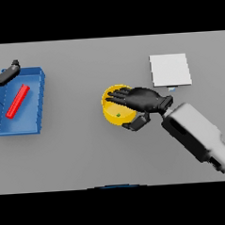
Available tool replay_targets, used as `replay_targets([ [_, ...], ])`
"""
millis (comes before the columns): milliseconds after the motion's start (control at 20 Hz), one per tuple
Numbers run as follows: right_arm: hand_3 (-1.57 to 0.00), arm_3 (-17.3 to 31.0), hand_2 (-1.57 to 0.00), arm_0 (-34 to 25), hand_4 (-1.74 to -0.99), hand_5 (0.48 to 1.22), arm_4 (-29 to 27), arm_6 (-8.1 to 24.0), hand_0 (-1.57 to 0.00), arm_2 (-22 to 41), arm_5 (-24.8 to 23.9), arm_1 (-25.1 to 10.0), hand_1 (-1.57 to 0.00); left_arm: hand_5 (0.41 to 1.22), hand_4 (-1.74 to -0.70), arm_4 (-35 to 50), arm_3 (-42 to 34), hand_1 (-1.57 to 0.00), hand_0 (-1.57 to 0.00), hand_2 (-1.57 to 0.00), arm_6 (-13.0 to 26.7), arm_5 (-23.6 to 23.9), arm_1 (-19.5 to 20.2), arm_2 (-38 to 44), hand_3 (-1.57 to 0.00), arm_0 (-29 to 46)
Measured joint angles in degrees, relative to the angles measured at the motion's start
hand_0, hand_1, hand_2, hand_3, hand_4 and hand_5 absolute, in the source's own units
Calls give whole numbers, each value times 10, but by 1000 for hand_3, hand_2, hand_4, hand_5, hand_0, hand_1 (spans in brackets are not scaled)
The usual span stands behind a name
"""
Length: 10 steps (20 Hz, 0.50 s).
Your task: Pick up the red beaker and tilt it to pour out 1 green nut into yellow bowl. Pick up the yellow bowl and place it on the metallic measuring scale.
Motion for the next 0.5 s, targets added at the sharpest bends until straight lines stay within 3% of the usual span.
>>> replay_targets([
  [400, -1, 59, 1, -19, -1281, 702, 16, -14, 1, 25, 11, 12, 1, 727, -790, 3, 3, 1, 1, 1, -2, -6, 3, 3, 1, 0],
  [500, -15, 54, -4, -14, -1286, 710, 10, -28, 1, 26, 19, 9, 1, 728, -794, -1, -2, 1, 1, 1, 7, 0, 2, -1, 1, -1],
])
